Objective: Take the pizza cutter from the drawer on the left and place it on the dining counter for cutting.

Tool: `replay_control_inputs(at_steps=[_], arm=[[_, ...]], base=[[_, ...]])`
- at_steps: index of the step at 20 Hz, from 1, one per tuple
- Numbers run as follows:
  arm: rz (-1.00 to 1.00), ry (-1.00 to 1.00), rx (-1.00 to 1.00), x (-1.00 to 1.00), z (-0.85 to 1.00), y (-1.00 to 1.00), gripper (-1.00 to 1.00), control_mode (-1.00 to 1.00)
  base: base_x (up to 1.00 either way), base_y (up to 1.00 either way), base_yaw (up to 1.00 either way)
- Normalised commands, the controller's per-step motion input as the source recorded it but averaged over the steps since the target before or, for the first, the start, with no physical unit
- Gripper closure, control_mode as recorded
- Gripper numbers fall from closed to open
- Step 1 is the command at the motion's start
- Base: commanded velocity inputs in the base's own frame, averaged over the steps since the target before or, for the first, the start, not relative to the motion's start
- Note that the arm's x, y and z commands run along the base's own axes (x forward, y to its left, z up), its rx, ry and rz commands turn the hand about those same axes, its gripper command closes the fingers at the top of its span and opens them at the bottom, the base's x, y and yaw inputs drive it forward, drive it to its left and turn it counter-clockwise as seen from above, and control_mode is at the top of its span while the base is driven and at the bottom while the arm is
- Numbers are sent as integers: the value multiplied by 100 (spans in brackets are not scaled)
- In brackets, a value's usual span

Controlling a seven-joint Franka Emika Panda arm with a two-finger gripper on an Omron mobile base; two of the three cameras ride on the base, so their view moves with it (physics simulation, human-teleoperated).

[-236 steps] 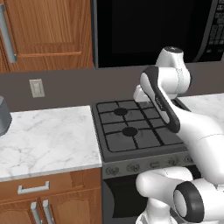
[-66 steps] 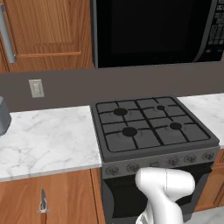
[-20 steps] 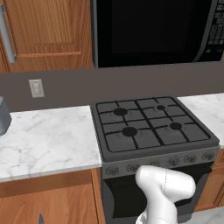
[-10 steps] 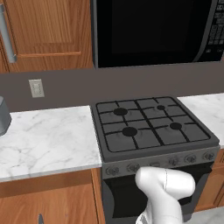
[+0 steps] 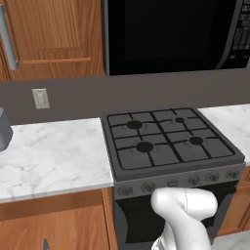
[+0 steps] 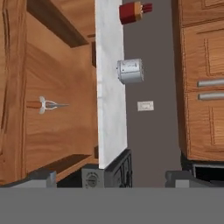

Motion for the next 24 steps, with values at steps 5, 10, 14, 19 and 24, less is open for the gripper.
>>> replay_control_inputs(at_steps=[5, 10, 14, 19, 24], arm=[[-3, 7, 15, 58, 41, -43, -100, -100], [-1, 13, 18, 72, 69, -28, -100, -100], [0, 15, 20, 76, 73, -39, -100, -100], [-1, 17, 18, 68, 41, -33, -100, -100], [-2, 18, 20, 59, 14, -38, -100, -100]], base=[[0, 0, 0], [0, 0, 0], [0, 0, 0], [0, 0, 0], [0, 0, 0]])
